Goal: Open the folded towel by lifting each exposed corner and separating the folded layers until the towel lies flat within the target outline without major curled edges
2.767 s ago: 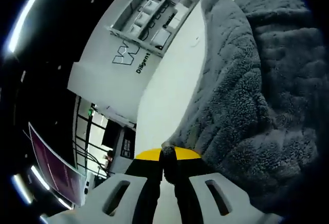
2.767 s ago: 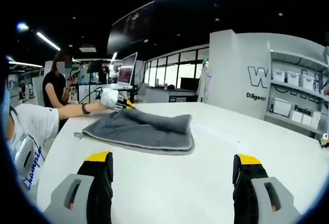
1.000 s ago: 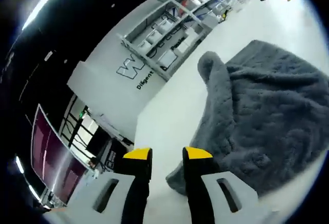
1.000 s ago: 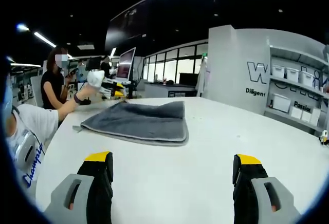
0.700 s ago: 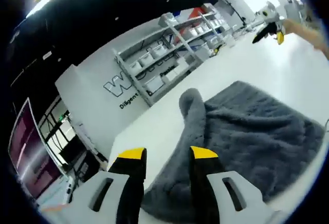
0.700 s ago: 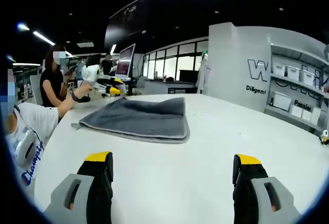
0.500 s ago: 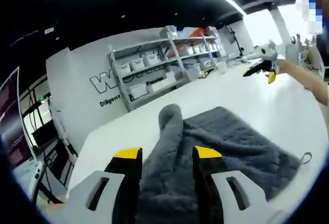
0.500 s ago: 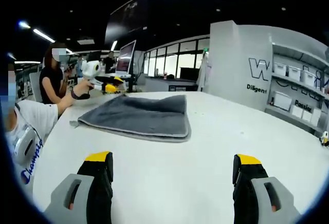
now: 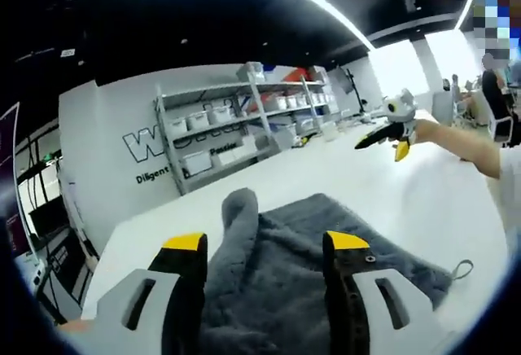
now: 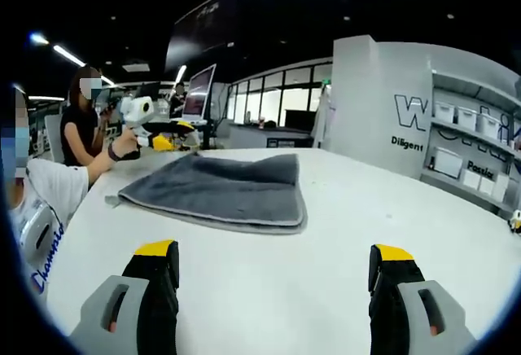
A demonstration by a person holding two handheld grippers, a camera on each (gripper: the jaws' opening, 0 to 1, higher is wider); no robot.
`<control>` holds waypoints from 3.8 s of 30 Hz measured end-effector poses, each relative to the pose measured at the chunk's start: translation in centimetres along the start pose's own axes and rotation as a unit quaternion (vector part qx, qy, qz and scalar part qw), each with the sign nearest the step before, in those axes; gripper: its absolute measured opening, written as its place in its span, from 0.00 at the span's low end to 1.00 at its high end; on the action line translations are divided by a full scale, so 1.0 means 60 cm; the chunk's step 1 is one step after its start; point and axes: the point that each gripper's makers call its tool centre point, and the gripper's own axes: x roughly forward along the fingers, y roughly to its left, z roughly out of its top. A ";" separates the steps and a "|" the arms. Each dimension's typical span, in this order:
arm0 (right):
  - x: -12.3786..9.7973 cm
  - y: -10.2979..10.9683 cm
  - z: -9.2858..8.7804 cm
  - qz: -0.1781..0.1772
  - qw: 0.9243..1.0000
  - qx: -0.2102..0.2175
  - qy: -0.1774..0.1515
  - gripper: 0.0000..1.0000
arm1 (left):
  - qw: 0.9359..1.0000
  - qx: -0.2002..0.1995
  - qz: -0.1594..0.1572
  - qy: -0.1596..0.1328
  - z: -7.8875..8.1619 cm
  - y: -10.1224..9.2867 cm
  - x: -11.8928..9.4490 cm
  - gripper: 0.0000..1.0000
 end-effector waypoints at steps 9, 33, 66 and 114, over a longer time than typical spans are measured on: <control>0.027 0.003 0.003 -0.016 1.000 0.018 -0.012 0.99 | 1.000 0.008 -0.020 -0.015 0.008 -0.022 0.006 0.81; 0.105 0.044 0.015 0.005 1.000 0.018 -0.007 0.99 | 0.998 -0.041 -0.037 -0.017 0.008 -0.021 0.006 0.99; 0.257 0.007 -0.013 -0.032 0.996 0.040 0.069 0.76 | 0.999 -0.047 -0.011 -0.007 -0.004 0.025 0.006 0.94; 0.103 -0.140 -0.086 -0.170 0.969 -0.029 0.175 0.09 | 0.999 -0.027 0.014 0.014 -0.029 0.044 0.011 0.88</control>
